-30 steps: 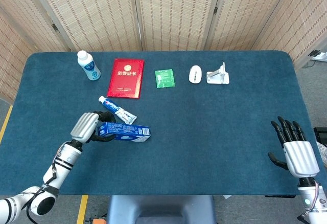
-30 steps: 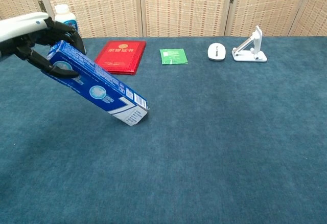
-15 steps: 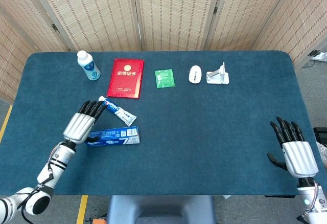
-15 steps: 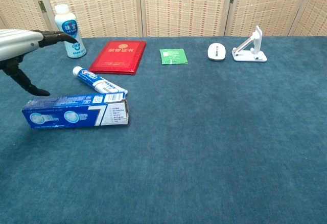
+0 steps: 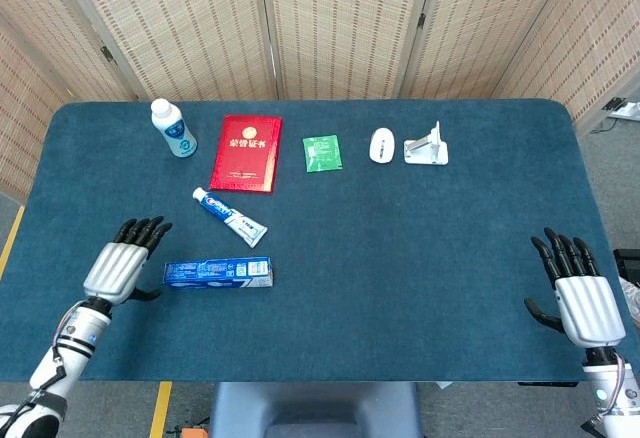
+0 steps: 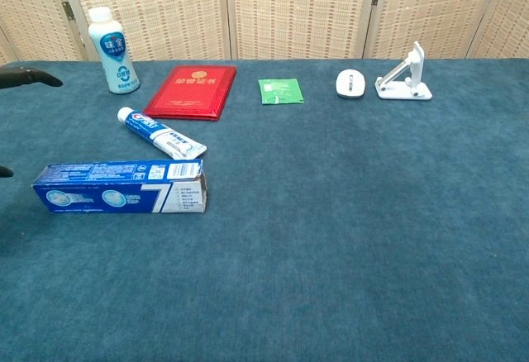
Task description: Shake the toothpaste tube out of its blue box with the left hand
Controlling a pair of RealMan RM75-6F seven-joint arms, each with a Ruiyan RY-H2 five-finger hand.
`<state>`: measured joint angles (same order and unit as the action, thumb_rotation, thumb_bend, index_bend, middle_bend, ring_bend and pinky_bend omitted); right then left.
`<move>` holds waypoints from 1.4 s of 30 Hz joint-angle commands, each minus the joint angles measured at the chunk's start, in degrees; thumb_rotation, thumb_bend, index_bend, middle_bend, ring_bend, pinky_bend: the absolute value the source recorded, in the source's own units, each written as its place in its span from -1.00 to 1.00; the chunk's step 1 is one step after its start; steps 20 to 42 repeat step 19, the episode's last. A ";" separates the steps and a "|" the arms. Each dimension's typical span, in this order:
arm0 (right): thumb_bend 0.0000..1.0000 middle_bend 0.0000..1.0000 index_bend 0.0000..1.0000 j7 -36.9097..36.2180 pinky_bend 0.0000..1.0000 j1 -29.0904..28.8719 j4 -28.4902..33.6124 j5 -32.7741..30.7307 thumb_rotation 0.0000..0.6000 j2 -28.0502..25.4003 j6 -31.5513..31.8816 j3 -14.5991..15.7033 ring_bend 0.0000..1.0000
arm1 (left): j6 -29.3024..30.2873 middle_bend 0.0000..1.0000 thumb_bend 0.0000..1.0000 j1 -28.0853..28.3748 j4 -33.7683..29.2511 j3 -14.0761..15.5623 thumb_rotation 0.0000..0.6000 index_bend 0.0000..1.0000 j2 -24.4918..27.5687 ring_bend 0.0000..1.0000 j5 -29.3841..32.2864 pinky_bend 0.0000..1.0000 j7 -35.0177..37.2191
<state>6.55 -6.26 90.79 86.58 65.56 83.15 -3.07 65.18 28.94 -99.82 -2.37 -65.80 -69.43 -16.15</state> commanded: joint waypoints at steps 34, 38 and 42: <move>-0.41 -1.00 -1.00 1.93 -1.00 -0.08 0.66 -3.14 1.00 0.38 -0.44 -1.43 -1.00 | 18.50 -0.90 -0.69 -18.29 11.98 1.88 1.00 -0.99 -0.26 -0.97 -6.02 -1.00 16.72; -0.41 -1.00 -1.00 1.93 -1.00 -0.08 0.66 -3.14 1.00 0.38 -0.44 -1.43 -1.00 | 18.50 -0.90 -0.69 -18.29 11.98 1.88 1.00 -0.99 -0.26 -0.97 -6.02 -1.00 16.72; -0.41 -1.00 -1.00 1.93 -1.00 -0.08 0.66 -3.14 1.00 0.38 -0.44 -1.43 -1.00 | 18.50 -0.90 -0.69 -18.29 11.98 1.88 1.00 -0.99 -0.26 -0.97 -6.02 -1.00 16.72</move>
